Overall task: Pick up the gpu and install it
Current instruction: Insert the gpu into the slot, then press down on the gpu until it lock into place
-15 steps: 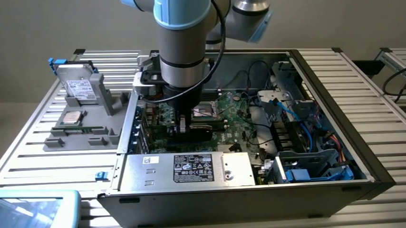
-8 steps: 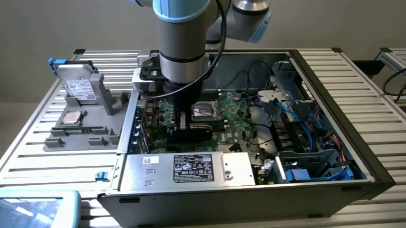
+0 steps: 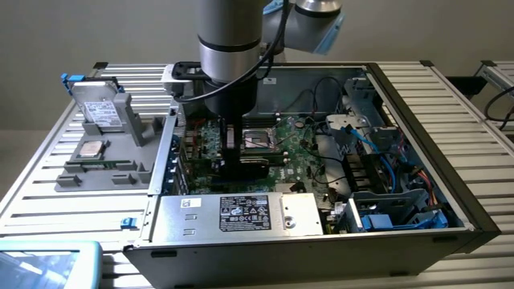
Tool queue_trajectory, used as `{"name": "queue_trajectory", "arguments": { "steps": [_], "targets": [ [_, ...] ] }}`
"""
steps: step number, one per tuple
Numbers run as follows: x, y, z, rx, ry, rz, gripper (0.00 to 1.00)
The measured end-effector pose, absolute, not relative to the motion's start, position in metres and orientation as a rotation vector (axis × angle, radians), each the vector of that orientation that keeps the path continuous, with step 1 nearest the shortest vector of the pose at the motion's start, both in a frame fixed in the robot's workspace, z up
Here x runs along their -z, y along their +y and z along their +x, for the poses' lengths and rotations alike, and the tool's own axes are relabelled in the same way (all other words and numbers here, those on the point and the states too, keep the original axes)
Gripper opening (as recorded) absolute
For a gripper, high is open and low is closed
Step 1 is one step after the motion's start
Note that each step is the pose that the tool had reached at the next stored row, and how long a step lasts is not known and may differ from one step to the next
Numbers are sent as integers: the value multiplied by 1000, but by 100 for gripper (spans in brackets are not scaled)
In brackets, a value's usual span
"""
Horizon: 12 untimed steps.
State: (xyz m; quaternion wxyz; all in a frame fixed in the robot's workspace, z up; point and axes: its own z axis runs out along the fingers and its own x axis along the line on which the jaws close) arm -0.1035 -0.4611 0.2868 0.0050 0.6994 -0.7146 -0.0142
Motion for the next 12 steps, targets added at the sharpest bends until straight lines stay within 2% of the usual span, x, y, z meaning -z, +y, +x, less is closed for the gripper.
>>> {"name": "queue_trajectory", "arguments": {
  "steps": [3,12],
  "targets": [
    [-295,-461,-104,44,-2237,2190,43],
    [-295,-461,-104,44,-2237,2190,43]
  ]
}}
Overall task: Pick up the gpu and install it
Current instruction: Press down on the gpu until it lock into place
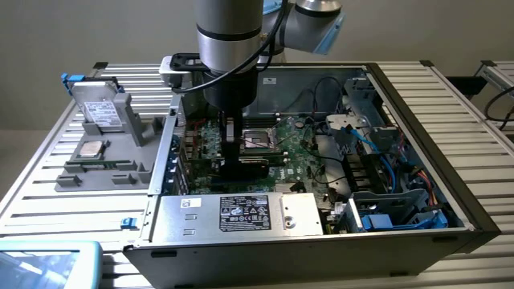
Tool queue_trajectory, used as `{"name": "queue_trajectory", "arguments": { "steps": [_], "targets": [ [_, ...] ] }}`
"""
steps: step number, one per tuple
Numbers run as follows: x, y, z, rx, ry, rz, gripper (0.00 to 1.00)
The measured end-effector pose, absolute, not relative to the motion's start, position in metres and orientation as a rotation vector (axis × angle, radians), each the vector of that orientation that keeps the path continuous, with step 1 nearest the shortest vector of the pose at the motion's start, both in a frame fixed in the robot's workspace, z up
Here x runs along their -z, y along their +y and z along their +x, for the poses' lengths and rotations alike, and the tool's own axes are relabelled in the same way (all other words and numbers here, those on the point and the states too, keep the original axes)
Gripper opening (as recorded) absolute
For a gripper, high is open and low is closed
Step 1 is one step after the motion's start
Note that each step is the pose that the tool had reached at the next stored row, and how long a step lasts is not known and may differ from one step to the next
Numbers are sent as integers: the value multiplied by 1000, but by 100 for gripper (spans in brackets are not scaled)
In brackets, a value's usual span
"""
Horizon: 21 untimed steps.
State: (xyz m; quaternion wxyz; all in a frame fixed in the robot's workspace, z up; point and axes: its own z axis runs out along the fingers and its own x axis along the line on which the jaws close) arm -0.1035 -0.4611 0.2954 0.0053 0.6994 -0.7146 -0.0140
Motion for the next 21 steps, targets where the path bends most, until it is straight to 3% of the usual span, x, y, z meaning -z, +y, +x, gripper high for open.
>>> {"name": "queue_trajectory", "arguments": {
  "steps": [3,4,5,8,10,21],
  "targets": [
    [-295,-461,-104,44,-2238,2190,40],
    [-295,-461,-104,44,-2238,2190,34],
    [-295,-461,-104,44,-2238,2190,34],
    [-295,-461,-104,44,-2238,2190,16],
    [-295,-461,-104,44,-2238,2190,12],
    [-287,-454,-114,21,-2234,2187,12]
  ]
}}
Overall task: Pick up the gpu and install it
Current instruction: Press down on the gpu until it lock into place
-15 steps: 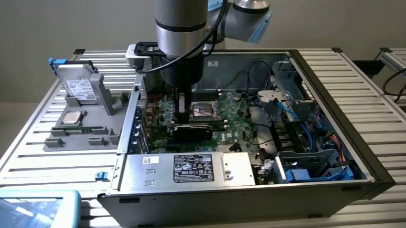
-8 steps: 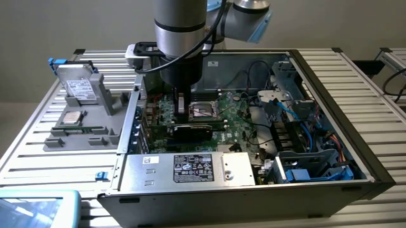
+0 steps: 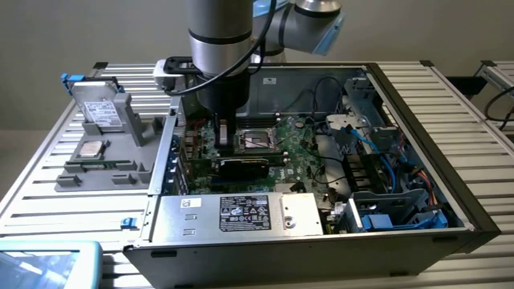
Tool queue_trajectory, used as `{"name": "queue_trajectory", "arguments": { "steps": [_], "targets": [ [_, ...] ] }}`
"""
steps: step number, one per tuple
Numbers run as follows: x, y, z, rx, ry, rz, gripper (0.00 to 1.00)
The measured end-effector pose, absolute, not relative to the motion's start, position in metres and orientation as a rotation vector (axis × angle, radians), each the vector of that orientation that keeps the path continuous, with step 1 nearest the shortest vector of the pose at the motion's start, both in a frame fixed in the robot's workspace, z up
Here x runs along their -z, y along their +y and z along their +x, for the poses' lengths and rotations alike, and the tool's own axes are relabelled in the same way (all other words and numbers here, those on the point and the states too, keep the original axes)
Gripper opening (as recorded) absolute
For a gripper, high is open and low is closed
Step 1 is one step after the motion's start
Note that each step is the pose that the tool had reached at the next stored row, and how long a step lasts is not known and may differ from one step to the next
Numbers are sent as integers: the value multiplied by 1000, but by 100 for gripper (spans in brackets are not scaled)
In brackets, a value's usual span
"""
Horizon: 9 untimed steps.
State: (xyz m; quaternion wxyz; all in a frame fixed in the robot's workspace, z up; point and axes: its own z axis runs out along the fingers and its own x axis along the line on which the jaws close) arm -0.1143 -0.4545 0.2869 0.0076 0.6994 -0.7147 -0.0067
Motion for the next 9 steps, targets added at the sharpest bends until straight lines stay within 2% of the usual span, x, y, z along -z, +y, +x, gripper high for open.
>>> {"name": "queue_trajectory", "arguments": {
  "steps": [9],
  "targets": [
    [-277,-452,-122,-6,-2242,2193,12]
  ]
}}
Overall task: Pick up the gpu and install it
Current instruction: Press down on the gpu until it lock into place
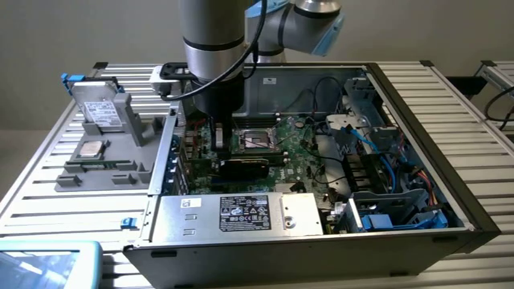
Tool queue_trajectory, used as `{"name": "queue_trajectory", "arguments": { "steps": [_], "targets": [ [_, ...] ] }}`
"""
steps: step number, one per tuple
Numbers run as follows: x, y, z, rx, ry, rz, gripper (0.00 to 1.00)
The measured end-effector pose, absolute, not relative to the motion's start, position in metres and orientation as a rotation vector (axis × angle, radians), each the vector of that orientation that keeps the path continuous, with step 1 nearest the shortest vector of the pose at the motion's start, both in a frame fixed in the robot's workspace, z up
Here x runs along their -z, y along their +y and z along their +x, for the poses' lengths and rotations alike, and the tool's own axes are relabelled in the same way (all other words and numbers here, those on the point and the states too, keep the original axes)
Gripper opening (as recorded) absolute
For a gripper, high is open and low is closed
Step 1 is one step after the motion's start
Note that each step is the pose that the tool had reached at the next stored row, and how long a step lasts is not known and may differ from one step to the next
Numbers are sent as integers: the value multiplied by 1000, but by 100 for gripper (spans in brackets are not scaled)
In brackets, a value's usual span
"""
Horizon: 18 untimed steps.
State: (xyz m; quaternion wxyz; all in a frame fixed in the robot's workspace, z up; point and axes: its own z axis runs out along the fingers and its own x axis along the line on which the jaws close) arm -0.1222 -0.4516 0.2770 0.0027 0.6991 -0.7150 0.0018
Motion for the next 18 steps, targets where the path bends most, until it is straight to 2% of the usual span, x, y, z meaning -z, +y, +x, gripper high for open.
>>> {"name": "queue_trajectory", "arguments": {
  "steps": [18],
  "targets": [
    [-268,-450,-125,-11,-2245,2193,12]
  ]
}}
